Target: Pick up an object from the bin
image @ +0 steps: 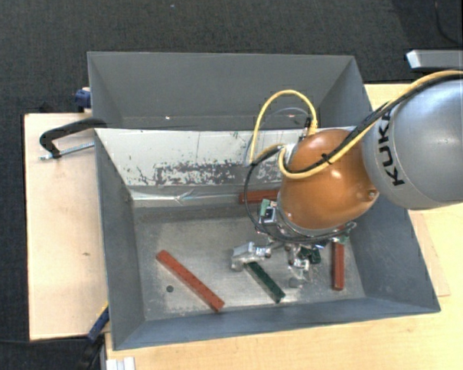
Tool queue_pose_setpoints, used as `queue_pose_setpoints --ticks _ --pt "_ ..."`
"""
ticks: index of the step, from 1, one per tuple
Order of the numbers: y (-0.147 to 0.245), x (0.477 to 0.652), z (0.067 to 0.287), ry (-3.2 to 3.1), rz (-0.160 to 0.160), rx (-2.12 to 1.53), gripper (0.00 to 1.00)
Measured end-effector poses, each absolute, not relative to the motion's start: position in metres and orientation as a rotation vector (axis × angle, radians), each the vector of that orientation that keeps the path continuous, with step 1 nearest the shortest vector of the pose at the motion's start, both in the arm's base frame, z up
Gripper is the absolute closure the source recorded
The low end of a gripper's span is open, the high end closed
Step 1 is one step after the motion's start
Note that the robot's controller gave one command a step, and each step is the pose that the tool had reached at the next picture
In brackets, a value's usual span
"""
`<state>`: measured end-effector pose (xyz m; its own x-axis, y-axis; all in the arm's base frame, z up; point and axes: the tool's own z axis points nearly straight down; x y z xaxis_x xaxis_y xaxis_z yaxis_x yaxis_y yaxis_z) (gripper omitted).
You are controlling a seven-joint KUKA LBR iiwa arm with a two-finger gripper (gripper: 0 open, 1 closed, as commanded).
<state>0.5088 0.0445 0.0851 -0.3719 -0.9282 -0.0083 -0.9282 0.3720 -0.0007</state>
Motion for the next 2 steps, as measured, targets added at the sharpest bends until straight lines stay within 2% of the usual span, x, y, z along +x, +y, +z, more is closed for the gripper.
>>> queue_pose_setpoints --ticks 1,2 --pt "0.034 0.510 0.083 2.608 0.003 -1.741 0.00" --pt "0.023 0.504 0.100 2.592 0.001 -1.768 0.00"
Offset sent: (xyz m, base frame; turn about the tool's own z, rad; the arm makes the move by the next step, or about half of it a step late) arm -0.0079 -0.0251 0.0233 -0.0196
